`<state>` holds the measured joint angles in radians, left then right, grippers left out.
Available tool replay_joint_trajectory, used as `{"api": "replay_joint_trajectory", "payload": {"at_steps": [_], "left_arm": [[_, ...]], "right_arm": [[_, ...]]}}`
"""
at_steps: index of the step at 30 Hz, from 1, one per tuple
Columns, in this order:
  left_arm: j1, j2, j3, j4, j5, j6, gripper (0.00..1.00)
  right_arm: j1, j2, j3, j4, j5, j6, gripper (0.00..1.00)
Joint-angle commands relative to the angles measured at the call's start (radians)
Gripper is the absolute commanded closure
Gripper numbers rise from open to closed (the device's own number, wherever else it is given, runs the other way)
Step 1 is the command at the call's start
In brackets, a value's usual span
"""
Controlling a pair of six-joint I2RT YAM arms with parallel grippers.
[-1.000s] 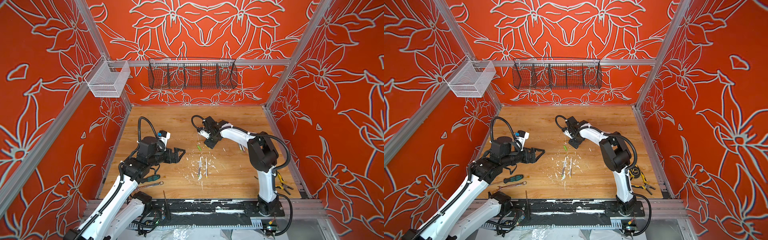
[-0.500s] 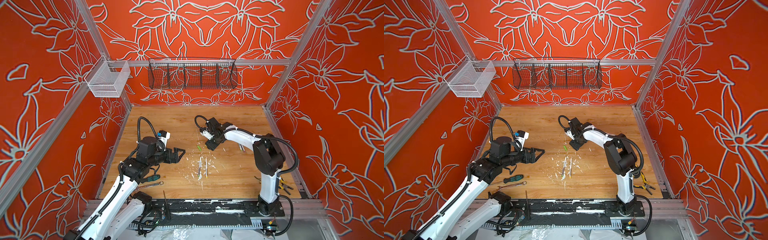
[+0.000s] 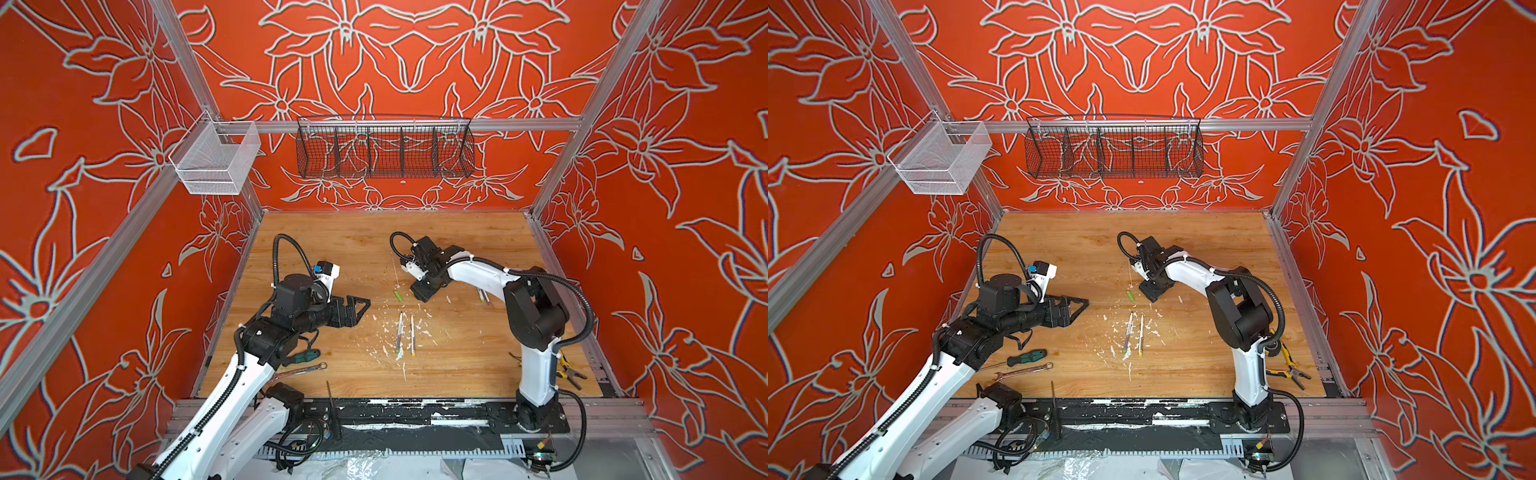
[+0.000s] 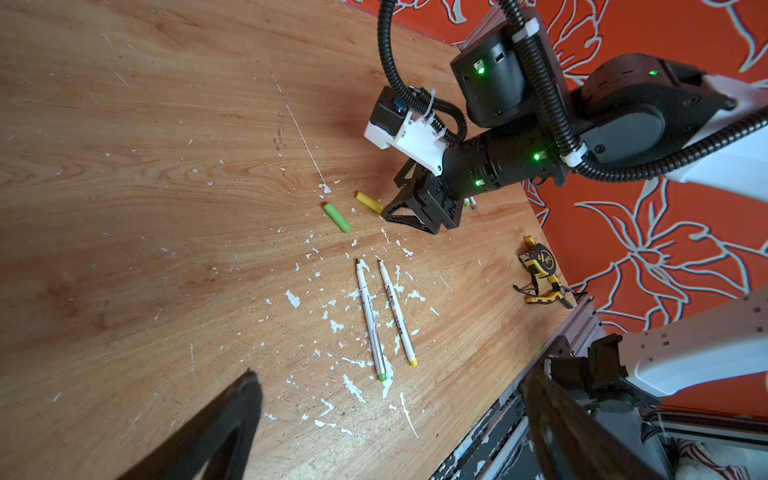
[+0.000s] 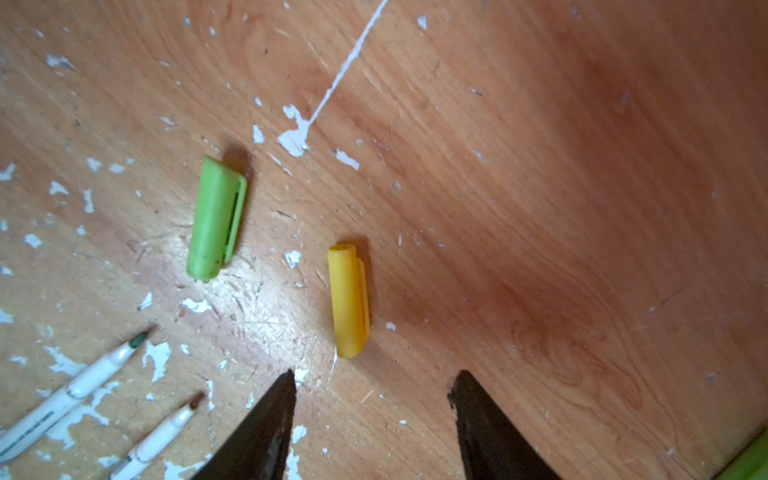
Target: Insert the pens into the pen caps
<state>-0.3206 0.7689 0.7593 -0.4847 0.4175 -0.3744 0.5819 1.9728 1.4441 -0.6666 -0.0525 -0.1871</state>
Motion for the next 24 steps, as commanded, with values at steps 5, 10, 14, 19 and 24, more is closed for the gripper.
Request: {"api": "replay_joint_trajectory", "payload": {"at_steps": [5, 10, 14, 19, 24], "left_arm": [[0.005, -0.014, 0.023, -0.005, 0.008, 0.015, 0.03], [0.005, -0.021, 0.021, -0.010, 0.006, 0.015, 0.03], [0.005, -0.026, 0.021, -0.013, 0.001, 0.017, 0.03], [0.005, -0.023, 0.021, -0.012, 0.004, 0.014, 0.03], [0.005, -0.028, 0.023, -0.020, 0.000, 0.016, 0.03]], "right_arm": [[0.000, 0.026, -0.009, 0.013, 0.017, 0.033, 0.37], [0.000, 0.049, -0.005, 0.005, 0.030, 0.037, 0.37], [-0.001, 0.052, -0.007, 0.010, 0.043, 0.042, 0.37], [-0.006, 0.065, -0.001, 0.015, 0.081, 0.058, 0.37], [-0.023, 0.082, 0.003, 0.018, 0.107, 0.071, 0.37]]}}
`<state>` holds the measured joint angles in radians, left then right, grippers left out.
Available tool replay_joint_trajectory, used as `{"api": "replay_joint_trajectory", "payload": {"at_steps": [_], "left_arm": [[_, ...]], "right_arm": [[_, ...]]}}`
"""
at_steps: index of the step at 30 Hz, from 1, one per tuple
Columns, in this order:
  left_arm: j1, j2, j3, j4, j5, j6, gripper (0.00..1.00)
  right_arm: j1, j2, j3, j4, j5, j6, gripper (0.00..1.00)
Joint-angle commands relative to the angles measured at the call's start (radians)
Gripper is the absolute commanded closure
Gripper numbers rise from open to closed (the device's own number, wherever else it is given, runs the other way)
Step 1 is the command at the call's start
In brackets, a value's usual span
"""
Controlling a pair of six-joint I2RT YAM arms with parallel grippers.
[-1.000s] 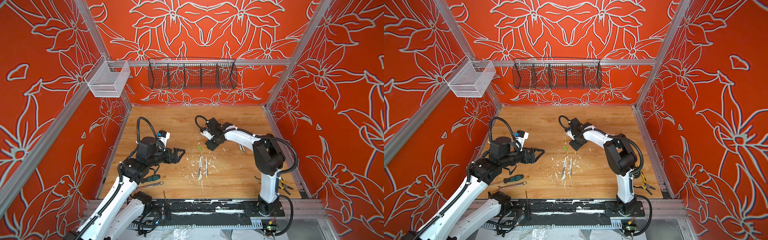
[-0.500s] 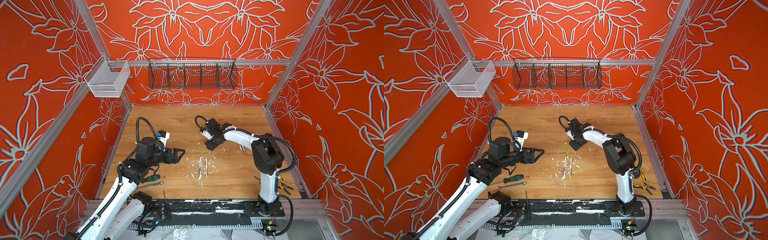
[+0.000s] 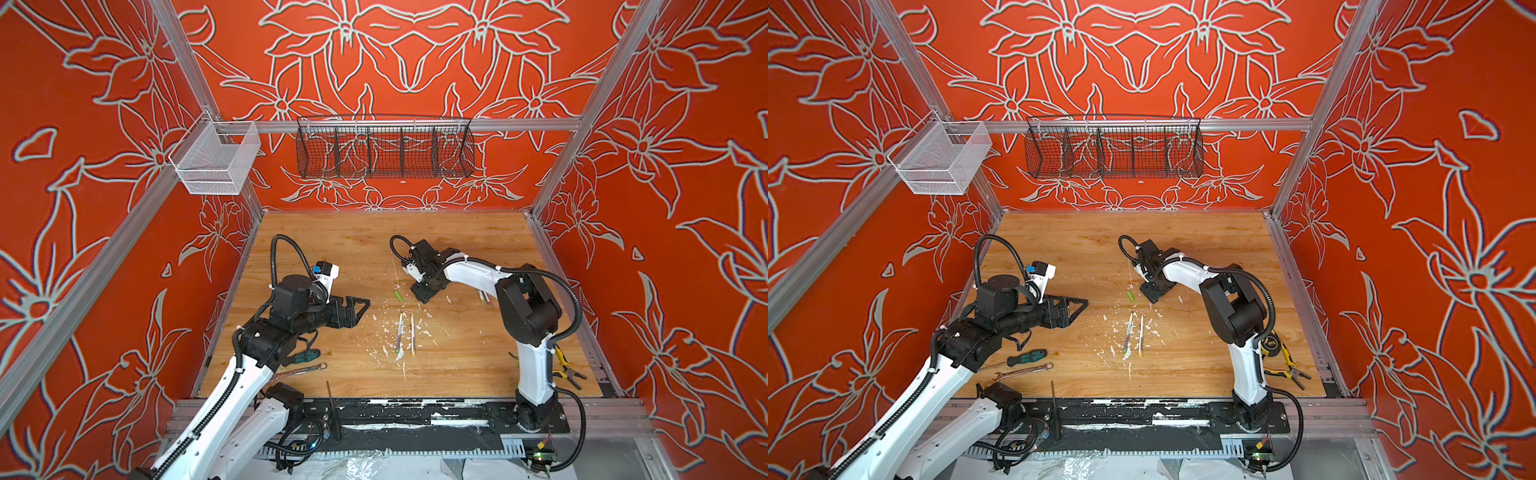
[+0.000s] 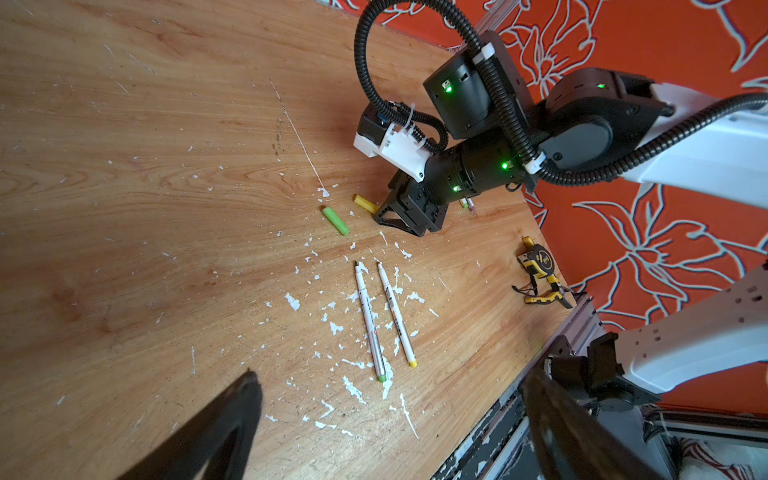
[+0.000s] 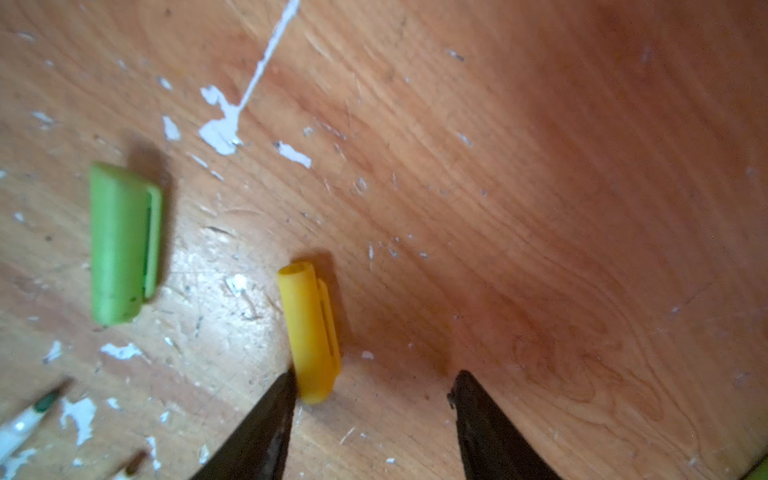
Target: Insert the pens into the pen caps
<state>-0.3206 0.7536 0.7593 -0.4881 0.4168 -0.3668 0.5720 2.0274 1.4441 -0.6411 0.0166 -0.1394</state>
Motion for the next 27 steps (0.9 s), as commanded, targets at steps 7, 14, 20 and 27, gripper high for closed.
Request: {"api": "replay_joint_trajectory", "payload": {"at_steps": [7, 14, 20, 27], "left_arm": [[0.005, -0.009, 0.028, -0.024, 0.000, 0.010, 0.03], [0.006, 0.013, 0.033, -0.028, 0.011, 0.016, 0.03], [0.005, 0.091, 0.078, -0.069, 0.019, 0.044, 0.03], [0.005, 0.104, 0.081, -0.079, 0.007, 0.056, 0.03]], "right_arm": [[-0.032, 0.058, 0.044, -0.005, 0.056, 0.018, 0.37], [-0.044, 0.106, 0.121, -0.014, 0.063, 0.004, 0.37], [-0.056, 0.174, 0.224, -0.047, 0.093, -0.014, 0.37], [-0.059, 0.198, 0.354, -0.132, 0.125, 0.023, 0.38]]}}
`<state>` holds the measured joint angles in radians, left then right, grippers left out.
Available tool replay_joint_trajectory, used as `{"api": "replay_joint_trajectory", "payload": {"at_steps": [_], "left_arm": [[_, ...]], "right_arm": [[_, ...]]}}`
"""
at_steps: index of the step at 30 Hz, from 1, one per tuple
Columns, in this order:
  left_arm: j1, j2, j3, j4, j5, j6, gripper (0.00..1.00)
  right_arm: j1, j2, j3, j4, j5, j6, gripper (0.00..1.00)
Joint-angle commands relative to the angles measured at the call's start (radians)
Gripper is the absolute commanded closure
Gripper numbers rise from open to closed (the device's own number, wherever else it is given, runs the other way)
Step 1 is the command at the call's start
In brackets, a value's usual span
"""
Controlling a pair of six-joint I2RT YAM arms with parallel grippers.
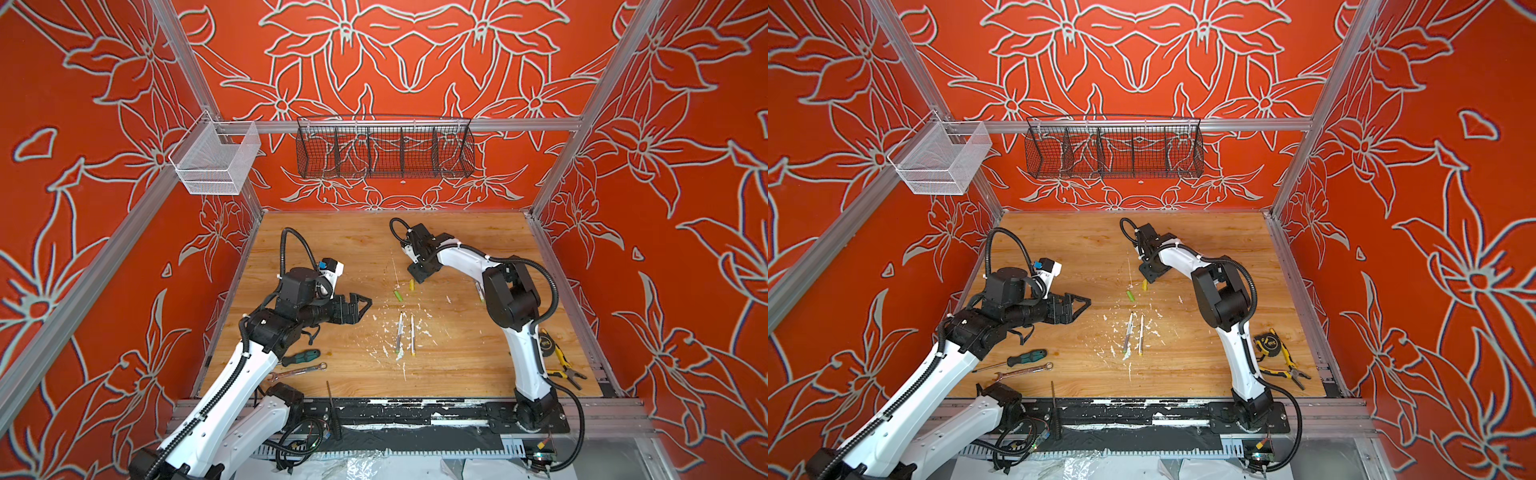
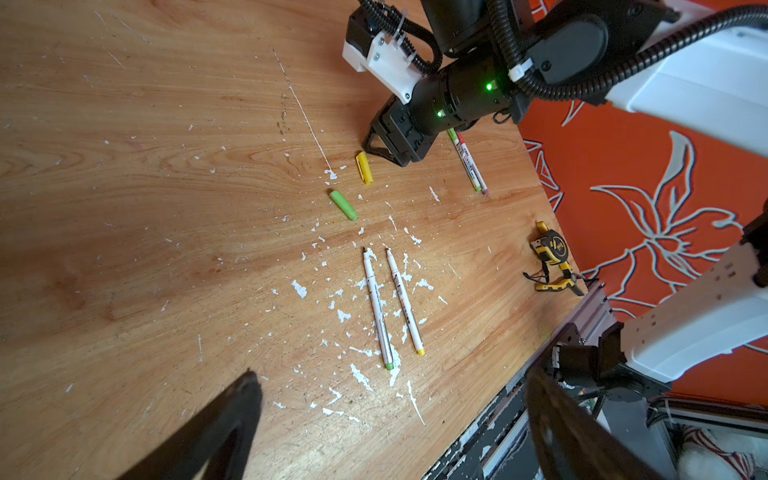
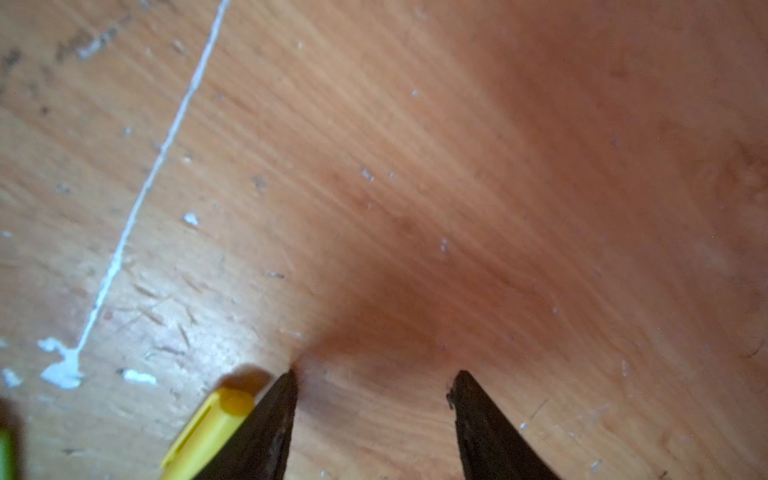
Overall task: Insert the pens into the pen caps
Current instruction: 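Lower the right gripper and close it on the yellow cap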
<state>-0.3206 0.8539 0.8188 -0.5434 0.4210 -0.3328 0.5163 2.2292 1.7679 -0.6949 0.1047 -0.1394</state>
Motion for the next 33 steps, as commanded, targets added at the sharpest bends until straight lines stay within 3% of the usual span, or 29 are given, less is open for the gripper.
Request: {"api": "replay_joint_trajectory", "payload": {"at_steps": [1, 7, 17, 25, 33], "left_arm": [[0.005, 0.003, 0.020, -0.030, -0.002, 0.027, 0.03], [0.005, -0.028, 0.017, -0.051, -0.029, 0.046, 0.03], [0.007, -0.098, 0.005, -0.087, -0.044, 0.051, 0.03], [0.006, -0.127, 0.002, -0.097, -0.045, 0.052, 0.03], [0.005, -0.128, 0.002, -0.095, -0.043, 0.052, 0.03]], "right_arm": [[-0.002, -0.022, 0.025, -0.078, 0.032, 0.044, 0.38], [-0.003, -0.078, 0.014, -0.126, -0.077, 0.166, 0.40], [-0.002, -0.174, -0.116, -0.026, -0.270, 0.350, 0.48], [0.007, -0.162, -0.149, 0.003, -0.305, 0.402, 0.64], [0.028, -0.131, -0.151, 0.011, -0.294, 0.422, 0.70]]}}
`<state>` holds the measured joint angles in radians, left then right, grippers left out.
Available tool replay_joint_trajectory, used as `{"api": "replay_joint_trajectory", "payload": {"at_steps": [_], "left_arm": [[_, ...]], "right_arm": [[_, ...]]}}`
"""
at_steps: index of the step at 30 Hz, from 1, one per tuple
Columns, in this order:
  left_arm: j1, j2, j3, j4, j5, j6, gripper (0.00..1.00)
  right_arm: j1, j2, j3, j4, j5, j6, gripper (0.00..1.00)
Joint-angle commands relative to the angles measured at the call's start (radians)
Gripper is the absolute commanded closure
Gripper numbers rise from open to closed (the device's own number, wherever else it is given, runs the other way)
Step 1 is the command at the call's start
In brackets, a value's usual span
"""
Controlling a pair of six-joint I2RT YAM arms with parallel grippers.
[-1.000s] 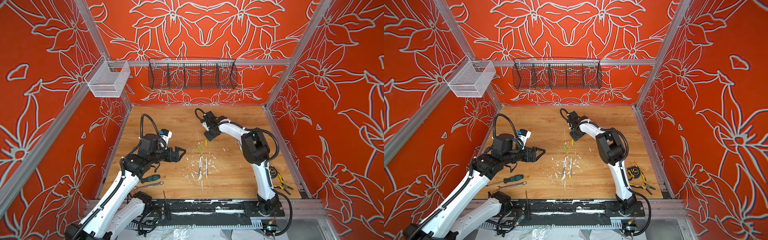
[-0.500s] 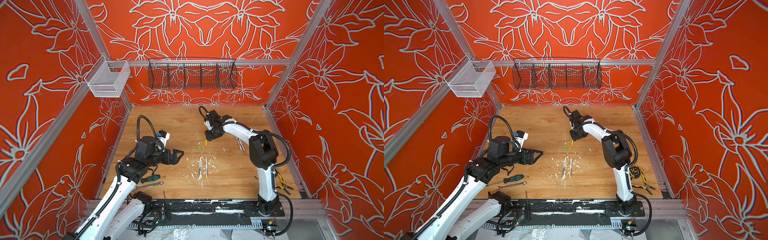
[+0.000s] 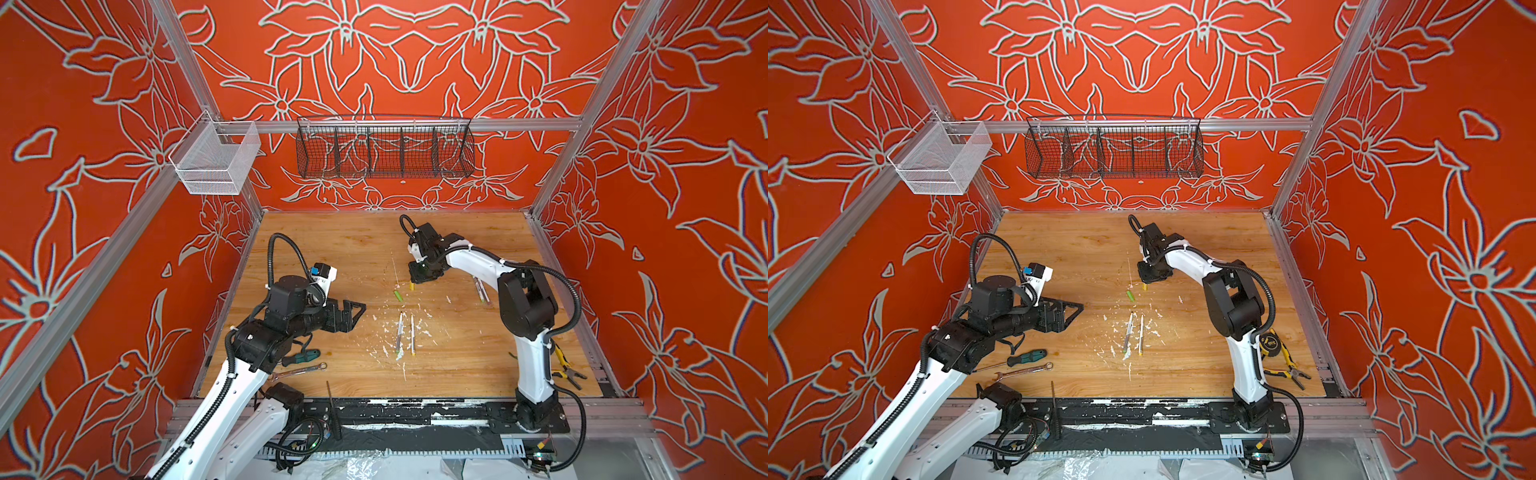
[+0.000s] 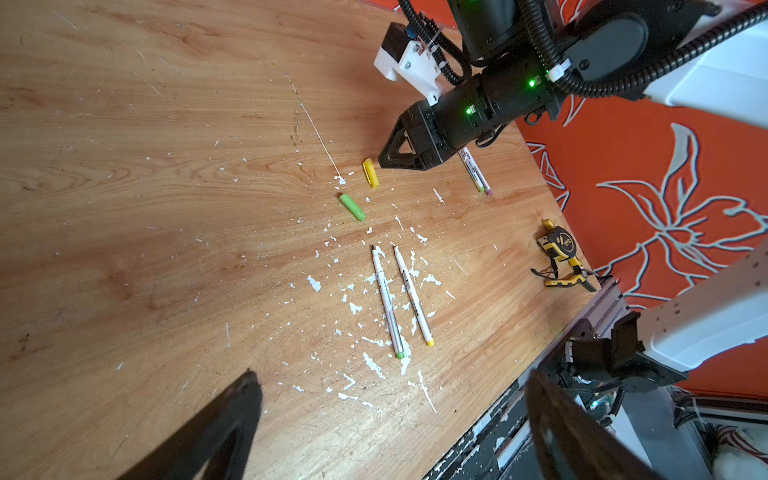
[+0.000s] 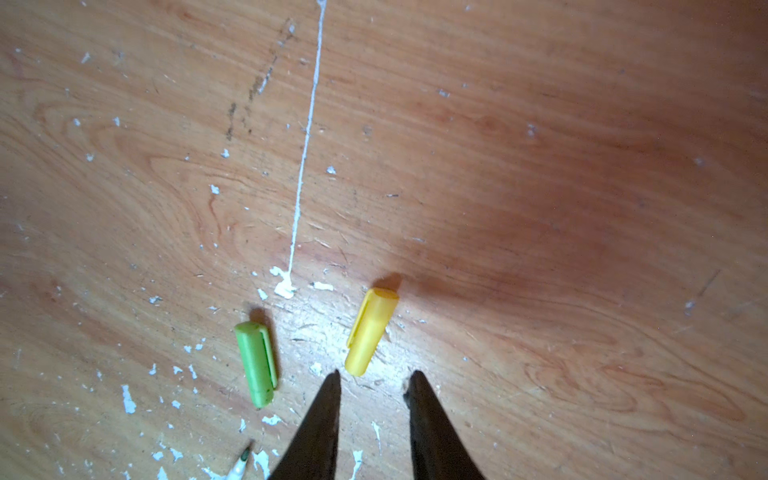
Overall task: Insert the pens into the pen caps
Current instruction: 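Lower the right gripper and close it on the yellow cap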
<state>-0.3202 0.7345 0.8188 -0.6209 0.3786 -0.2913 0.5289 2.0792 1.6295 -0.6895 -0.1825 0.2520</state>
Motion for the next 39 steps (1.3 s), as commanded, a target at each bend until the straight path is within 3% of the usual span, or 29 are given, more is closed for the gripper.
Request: {"api": "replay_joint_trajectory", "payload": {"at_steps": [1, 17, 24, 32, 39], "left_arm": [[0.005, -0.009, 0.000, -0.016, -0.001, 0.011, 0.03], [0.005, 0.005, 0.003, -0.008, 0.002, 0.012, 0.03], [0.005, 0.006, 0.003, -0.010, 0.004, 0.014, 0.03], [0.005, 0.008, -0.001, -0.004, 0.007, 0.005, 0.03], [0.005, 0.011, -0.003, 0.002, 0.010, -0.002, 0.03]], "right_arm": [[0.018, 0.024, -0.013, 0.007, -0.009, 0.032, 0.71], [0.032, 0.052, -0.054, 0.027, 0.010, 0.052, 0.72], [0.032, 0.077, -0.045, 0.019, 0.023, 0.048, 0.81], [0.031, 0.097, -0.032, 0.016, 0.031, 0.040, 0.82], [0.031, 0.097, -0.011, -0.008, 0.052, 0.012, 0.89]]}}
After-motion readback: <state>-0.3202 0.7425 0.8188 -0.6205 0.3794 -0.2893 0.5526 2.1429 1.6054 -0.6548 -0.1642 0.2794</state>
